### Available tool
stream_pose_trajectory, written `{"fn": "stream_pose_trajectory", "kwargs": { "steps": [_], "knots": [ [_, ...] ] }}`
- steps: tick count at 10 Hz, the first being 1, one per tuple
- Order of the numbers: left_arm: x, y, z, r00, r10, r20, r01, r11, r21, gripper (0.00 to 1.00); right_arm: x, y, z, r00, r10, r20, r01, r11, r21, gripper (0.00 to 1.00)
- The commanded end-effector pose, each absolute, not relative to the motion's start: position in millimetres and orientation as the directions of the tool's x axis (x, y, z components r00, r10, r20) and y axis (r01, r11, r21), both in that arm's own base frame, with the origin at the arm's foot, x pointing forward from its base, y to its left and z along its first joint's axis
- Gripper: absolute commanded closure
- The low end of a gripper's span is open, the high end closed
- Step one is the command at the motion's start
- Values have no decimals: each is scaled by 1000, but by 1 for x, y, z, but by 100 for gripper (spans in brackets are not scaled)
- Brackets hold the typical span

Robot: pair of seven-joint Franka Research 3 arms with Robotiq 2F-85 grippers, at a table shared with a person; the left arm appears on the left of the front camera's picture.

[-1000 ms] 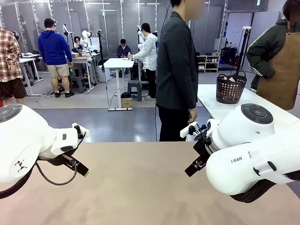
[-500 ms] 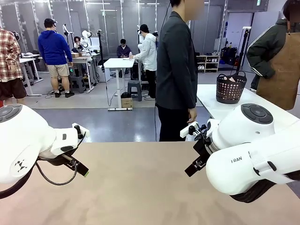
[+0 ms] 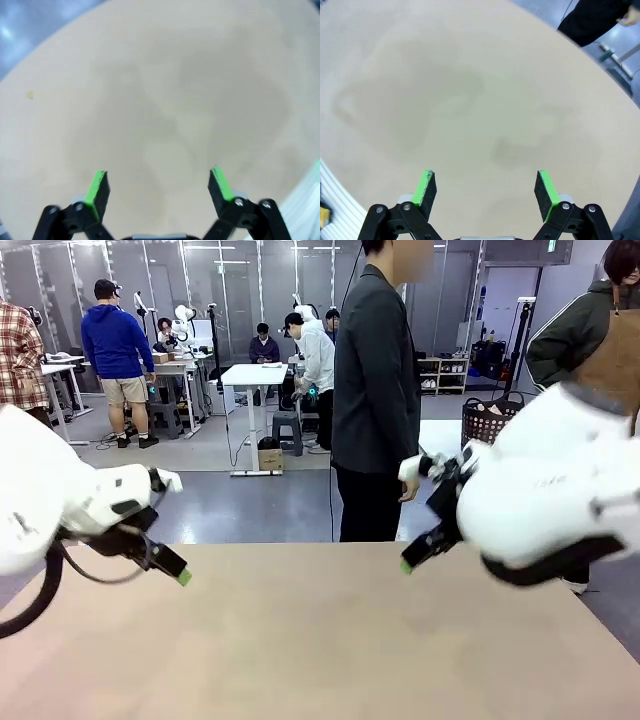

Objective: Fold the towel.
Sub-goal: Grab the top end of the 100 cm Hotel Towel extended by the human.

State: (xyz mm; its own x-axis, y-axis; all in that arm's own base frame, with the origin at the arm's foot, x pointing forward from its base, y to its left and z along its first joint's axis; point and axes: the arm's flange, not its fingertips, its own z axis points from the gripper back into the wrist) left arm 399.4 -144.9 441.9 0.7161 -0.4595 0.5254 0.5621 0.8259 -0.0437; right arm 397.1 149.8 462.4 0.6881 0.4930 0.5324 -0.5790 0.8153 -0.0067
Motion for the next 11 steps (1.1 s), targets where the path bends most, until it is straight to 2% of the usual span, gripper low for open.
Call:
{"fn": "stream_pose_trajectory", "kwargs": {
  "steps": [1,2,3,5,7,8,10,11],
  "knots": [
    [400,-119,478,745,-445,498,593,783,-187,0,400,126,501,701,464,542,-592,802,78,0],
    [394,-106,501,770,-422,478,581,772,-255,0,393,110,524,722,400,565,-584,790,187,0],
    [389,-88,520,806,-392,443,571,713,-407,0,389,85,541,746,324,581,-576,752,320,0],
    [381,-28,544,831,-299,470,552,550,-627,0,371,22,556,781,141,609,-544,633,551,0],
    [360,48,547,858,-145,492,492,501,-712,0,340,-50,553,803,-27,596,-491,538,685,0],
    [349,80,546,861,-60,505,464,495,-734,0,328,-80,547,815,-94,572,-443,534,720,0],
    [330,133,540,837,93,539,442,467,-766,0,308,-123,532,821,-213,529,-375,498,782,0],
    [318,157,539,801,152,579,474,431,-768,0,300,-144,524,826,-280,489,-321,480,817,0]
  ]
}}
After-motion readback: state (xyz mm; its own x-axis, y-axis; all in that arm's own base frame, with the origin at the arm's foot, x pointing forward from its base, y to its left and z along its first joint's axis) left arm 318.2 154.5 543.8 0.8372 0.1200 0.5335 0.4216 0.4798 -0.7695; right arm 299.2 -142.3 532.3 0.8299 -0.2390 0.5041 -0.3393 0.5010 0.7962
